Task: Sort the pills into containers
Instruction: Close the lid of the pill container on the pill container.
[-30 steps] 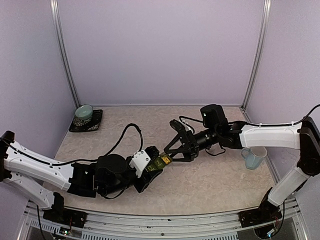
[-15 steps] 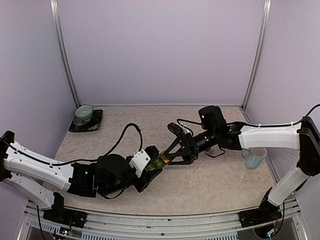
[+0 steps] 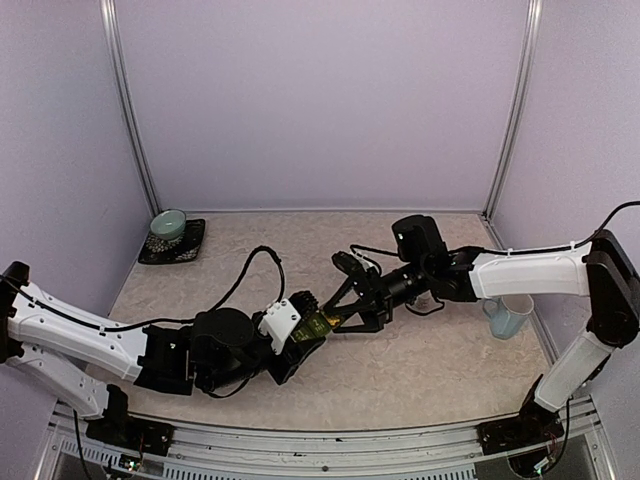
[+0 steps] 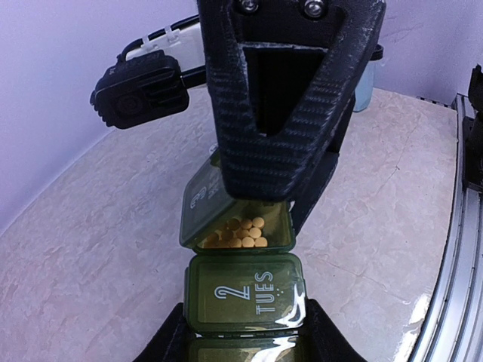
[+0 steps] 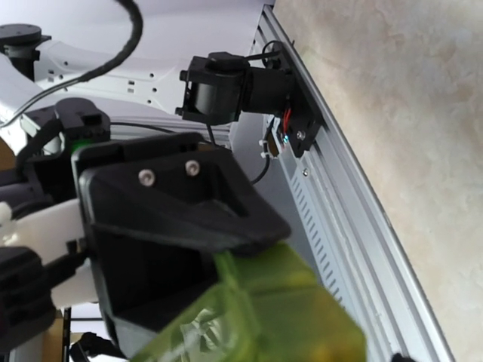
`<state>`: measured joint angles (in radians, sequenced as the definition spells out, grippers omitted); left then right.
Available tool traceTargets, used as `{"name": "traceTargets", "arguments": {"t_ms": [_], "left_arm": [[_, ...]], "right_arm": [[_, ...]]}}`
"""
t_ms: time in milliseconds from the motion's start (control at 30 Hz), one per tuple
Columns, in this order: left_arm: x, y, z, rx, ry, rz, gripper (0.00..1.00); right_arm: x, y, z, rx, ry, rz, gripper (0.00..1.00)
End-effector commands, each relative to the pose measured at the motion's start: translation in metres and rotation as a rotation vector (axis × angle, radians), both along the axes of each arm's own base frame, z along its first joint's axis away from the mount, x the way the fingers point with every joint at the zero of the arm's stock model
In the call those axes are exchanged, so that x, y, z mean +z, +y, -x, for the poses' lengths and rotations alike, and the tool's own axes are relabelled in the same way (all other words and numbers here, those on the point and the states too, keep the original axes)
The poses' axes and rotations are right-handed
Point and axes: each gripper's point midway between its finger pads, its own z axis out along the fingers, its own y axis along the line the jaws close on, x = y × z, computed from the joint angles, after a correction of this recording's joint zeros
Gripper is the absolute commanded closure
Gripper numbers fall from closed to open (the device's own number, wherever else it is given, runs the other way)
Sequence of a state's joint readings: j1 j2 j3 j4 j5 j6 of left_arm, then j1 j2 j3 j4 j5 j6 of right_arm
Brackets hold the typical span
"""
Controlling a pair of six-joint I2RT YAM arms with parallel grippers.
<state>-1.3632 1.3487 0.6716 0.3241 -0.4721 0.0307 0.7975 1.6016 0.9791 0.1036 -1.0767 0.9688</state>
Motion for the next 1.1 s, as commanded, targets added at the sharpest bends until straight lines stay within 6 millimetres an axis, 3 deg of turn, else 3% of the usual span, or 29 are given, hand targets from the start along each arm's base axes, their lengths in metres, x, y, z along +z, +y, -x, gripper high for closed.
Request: {"name": "traceTargets", "arguments": {"t_ms": [0,333,567,867,1067], "left_arm": [[0.005,0.001,0.003,-0.005,-0.004,0.033,0.69],[0.004,0.004,0.002,0.002,-0.005,0.038,0.69],[0.004,0.006,0.001,0.013,-0.009,0.037,0.69],[0.008,0.006,0.003,0.002,-0.001,0.065,0.69],[0.014,0.009,0.001,-0.01,0.024,0.105,0.69]], "right_arm": [[0.011,0.006,0.0,0.013,0.002,-0.032,0.19],[0.009,0.005,0.002,0.026,0.029,-0.044,0.45],[0.013,0.002,0.006,0.035,0.018,-0.065,0.51],[0.016,0.0,0.009,0.044,-0.006,-0.109,0.65],[0.022,0.0,0.009,0.048,-0.072,-0.151,0.66]]}}
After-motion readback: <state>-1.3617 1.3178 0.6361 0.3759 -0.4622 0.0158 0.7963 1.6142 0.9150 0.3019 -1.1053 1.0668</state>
